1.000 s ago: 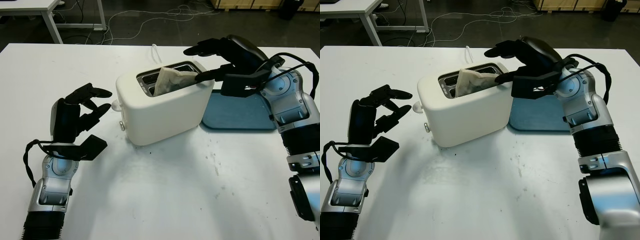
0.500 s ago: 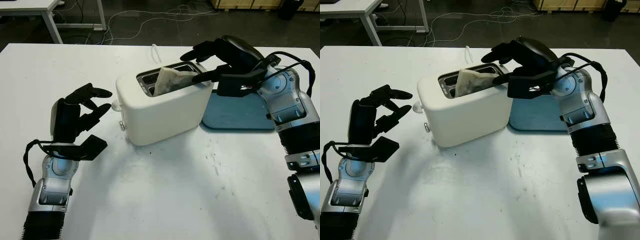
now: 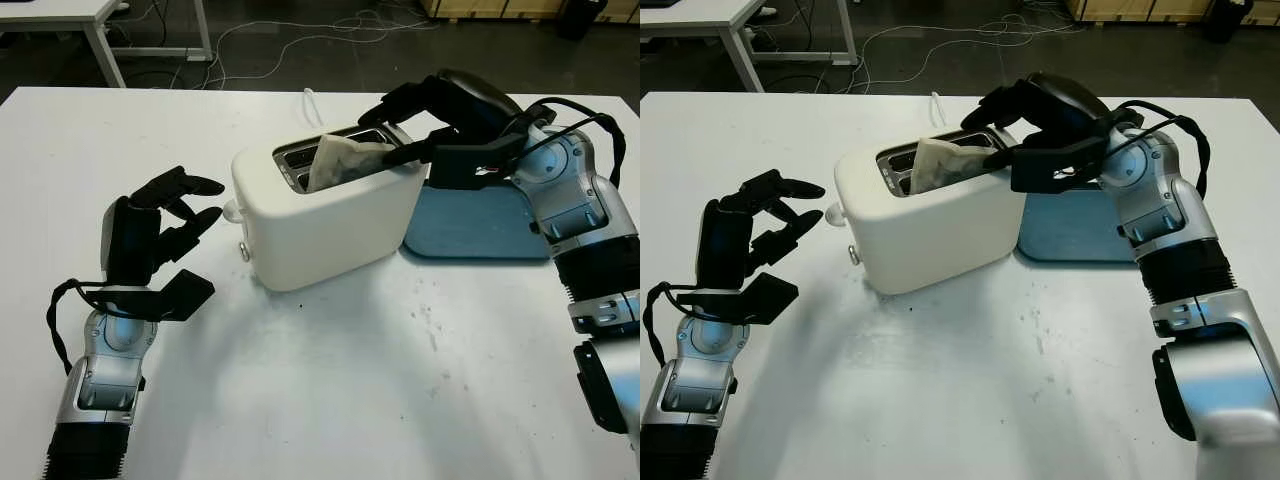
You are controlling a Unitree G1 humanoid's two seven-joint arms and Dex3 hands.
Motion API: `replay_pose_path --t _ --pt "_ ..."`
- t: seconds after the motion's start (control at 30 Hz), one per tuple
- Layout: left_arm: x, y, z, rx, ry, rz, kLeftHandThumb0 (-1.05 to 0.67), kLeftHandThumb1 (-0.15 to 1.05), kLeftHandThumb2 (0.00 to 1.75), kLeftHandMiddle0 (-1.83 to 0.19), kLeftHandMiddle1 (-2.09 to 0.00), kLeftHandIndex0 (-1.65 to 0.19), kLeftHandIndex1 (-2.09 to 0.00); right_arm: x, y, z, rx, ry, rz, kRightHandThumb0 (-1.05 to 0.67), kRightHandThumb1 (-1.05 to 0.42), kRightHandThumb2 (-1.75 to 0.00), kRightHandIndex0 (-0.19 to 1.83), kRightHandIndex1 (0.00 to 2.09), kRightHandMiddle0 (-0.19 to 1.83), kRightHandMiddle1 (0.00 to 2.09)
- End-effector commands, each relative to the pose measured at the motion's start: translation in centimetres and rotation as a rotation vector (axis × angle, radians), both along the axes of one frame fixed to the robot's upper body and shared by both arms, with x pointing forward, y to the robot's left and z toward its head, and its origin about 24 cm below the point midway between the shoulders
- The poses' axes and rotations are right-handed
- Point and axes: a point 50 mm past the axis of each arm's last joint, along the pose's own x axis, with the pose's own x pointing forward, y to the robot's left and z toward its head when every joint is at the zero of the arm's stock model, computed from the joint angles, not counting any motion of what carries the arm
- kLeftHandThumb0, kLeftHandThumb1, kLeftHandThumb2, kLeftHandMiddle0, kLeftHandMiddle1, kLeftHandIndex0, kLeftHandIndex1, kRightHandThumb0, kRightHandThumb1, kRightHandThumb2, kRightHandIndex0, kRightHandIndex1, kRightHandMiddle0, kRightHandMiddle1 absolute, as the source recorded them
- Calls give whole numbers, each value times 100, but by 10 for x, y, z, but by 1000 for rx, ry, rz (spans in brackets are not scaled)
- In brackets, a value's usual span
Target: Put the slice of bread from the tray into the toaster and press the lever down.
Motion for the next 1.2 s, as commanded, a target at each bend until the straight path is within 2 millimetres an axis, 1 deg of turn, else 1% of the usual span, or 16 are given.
replay_pose_path --t 0.0,0.13,0.23,0.3,0.37,0.43,0.5,0.53,0.57,0.6,0.63,0.7,0.77,0.87,1.03,1.17 --pt "-1 -1 1 -3 -8 -3 -35 92 4 -67 -149 -77 -76 0 4 0 4 -5 20 -46 -82 0 81 77 104 9" --pt "-2 -1 1 -5 -6 -1 -36 92 5 -67 -148 -76 -76 -1 5 -1 4 -36 34 -42 -82 0 93 102 125 19" --pt "-2 0 1 -1 -5 4 -36 92 5 -67 -148 -76 -76 -1 5 -1 -9 -48 36 -38 -83 0 100 112 132 30" --pt "-2 0 2 -1 -6 4 -36 92 5 -65 -151 -76 -75 -1 5 -1 -22 -54 49 -35 -84 0 102 133 114 91" --pt "-2 0 2 -5 -9 0 -35 92 5 -65 -151 -76 -75 -1 4 -3 -41 -57 64 -31 -86 0 107 156 98 145" --pt "-2 0 2 -3 -10 1 -35 92 5 -66 -151 -76 -75 0 3 -4 -51 -59 69 -29 -88 -1 106 169 90 167" --pt "-2 0 2 -3 -11 2 -36 92 5 -66 -151 -76 -75 0 2 -5 -58 -73 77 -29 -89 -1 105 173 86 173" --pt "-2 0 2 -3 -9 4 -36 92 5 -65 -151 -76 -75 1 2 -5 -58 -79 81 -28 -90 -1 104 174 85 169" --pt "-2 0 1 -5 -9 5 -36 92 5 -65 -148 -76 -75 1 2 -5 -58 -83 83 -29 -91 -1 104 170 88 158" --pt "-2 0 1 -5 -10 5 -36 92 5 -66 -147 -77 -75 1 1 -5 -55 -85 83 -29 -92 -1 105 168 90 152" --pt "-2 0 1 -5 -10 4 -36 92 5 -66 -146 -77 -75 2 1 -5 -53 -90 80 -29 -92 -1 105 169 91 151" --pt "-2 0 1 -7 -9 4 -36 92 6 -67 -146 -77 -75 2 1 -6 -37 -100 77 -29 -92 -2 104 169 91 152" --pt "-2 0 1 -10 -13 -1 -35 92 5 -68 -148 -77 -75 3 1 -6 -27 -116 76 -29 -92 -2 102 171 87 161" --pt "-2 0 1 -2 -9 0 -36 92 6 -66 -151 -77 -75 3 2 -5 -28 -140 74 -30 -92 -4 100 173 83 167" --pt "-1 -1 0 -6 -7 -2 -36 92 6 -66 -150 -77 -75 3 4 0 -35 -181 87 -33 -92 -8 102 167 85 160" --pt "-1 -1 -1 -14 -1 -9 -36 92 6 -67 -147 -76 -75 4 8 11 -54 -216 101 -36 -92 -8 101 170 85 159"
